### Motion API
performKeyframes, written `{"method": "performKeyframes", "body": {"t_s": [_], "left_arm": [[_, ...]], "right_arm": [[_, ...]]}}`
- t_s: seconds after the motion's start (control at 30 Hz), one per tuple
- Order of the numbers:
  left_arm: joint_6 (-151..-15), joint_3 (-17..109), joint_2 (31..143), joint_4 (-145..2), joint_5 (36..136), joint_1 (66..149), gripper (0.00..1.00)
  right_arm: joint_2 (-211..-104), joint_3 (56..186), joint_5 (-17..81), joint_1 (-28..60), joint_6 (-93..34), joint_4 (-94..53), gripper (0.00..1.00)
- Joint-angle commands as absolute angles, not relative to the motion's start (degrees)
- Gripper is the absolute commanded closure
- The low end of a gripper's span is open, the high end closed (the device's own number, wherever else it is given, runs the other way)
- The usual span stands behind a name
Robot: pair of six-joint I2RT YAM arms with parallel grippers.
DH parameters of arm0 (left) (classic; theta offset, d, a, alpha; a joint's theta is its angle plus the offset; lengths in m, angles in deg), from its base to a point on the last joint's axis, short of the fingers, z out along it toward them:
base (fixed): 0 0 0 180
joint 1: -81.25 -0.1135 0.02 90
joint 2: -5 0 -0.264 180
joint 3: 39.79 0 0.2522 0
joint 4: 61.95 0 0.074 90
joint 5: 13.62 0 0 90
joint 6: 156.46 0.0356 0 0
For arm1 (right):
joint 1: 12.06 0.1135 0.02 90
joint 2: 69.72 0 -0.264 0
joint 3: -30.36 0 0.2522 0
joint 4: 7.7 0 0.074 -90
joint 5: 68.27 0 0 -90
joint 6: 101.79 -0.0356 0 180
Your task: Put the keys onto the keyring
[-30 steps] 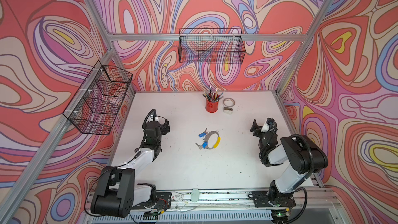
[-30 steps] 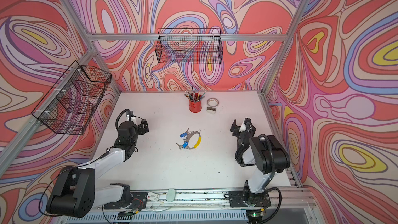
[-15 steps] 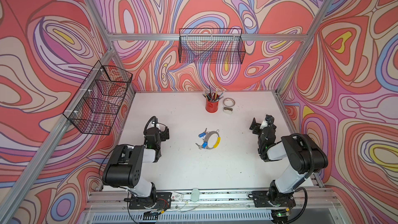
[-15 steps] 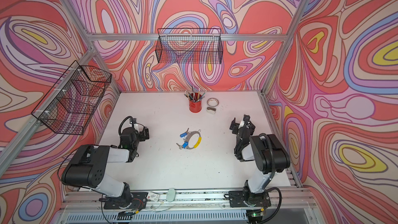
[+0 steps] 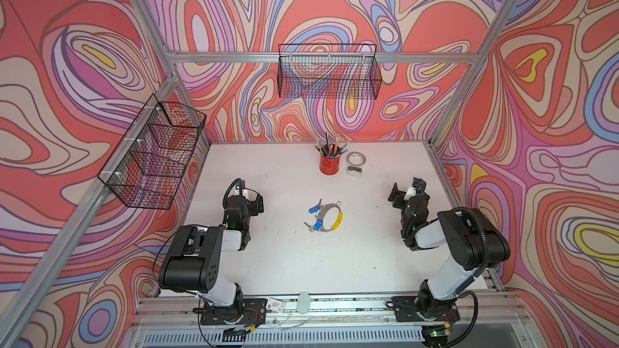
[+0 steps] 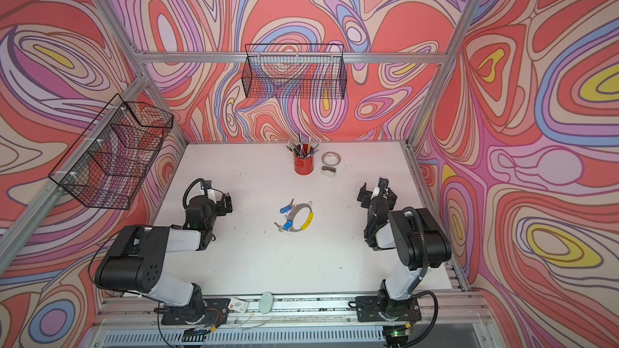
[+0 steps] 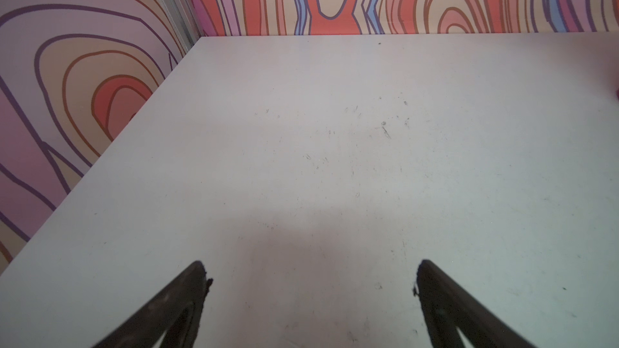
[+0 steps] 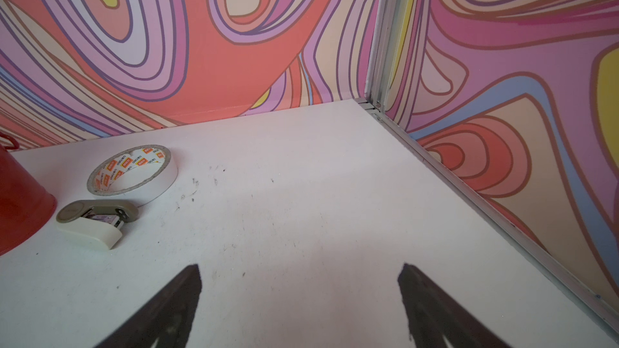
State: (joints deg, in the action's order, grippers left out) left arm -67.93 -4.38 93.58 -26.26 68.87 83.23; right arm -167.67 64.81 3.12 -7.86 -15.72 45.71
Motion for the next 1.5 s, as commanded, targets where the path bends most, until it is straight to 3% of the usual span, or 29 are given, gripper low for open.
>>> {"method": "performKeyframes", "body": {"t_s": [0.0,1.47], "left_arm": [[-67.2,-4.9,93.6,-23.3,68.7,83.4,0.0],[-67.2,-4.6,93.3,-24.2,68.8,83.4,0.0]], "right_arm": [[-167.6,64.9,2.5,-8.0,-15.5,46.3,0.02],[-167.5,64.9,2.4,-7.9,-15.5,46.3,0.02]]}}
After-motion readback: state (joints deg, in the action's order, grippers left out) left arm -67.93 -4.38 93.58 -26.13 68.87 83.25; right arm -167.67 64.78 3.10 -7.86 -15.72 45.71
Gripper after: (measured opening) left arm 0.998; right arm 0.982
